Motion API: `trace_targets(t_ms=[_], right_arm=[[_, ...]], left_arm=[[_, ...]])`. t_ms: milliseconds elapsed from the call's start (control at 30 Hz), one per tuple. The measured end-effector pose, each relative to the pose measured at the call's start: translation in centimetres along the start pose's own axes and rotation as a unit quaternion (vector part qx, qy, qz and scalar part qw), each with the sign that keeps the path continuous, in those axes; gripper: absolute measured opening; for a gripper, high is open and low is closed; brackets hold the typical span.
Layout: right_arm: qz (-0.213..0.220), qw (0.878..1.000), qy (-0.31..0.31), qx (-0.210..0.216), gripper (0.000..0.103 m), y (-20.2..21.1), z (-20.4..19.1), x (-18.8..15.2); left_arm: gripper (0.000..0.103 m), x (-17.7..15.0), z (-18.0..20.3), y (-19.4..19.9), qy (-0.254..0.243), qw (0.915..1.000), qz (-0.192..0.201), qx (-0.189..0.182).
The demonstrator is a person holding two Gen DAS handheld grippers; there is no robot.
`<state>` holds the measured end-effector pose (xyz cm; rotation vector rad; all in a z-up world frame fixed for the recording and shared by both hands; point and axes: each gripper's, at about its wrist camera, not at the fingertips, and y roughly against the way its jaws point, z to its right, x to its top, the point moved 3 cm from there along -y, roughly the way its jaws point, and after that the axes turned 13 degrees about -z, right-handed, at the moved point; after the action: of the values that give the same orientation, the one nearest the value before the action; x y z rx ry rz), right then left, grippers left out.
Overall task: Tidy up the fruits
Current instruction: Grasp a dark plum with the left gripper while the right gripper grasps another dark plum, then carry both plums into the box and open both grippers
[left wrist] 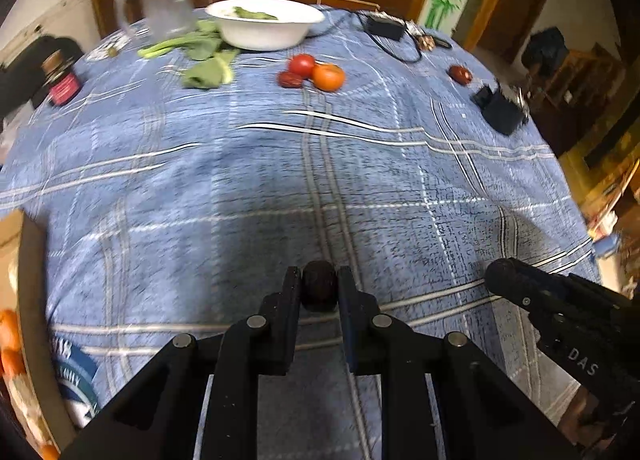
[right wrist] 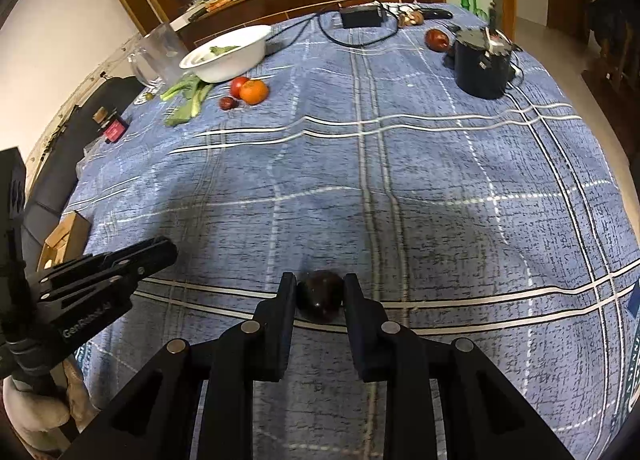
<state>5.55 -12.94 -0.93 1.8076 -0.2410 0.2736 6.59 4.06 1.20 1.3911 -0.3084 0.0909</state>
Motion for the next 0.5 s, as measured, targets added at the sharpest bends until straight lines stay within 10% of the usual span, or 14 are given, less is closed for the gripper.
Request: trace_targets(t_ms=[500], right_arm=[[-0.029, 0.984, 0.142, 0.107, 0.026, 0.4, -17.5, -2.4]], left_arm=[[0.018, -8.7, -13.2, 11.0, 0.143, 0.9874, 0.067, 0.009]])
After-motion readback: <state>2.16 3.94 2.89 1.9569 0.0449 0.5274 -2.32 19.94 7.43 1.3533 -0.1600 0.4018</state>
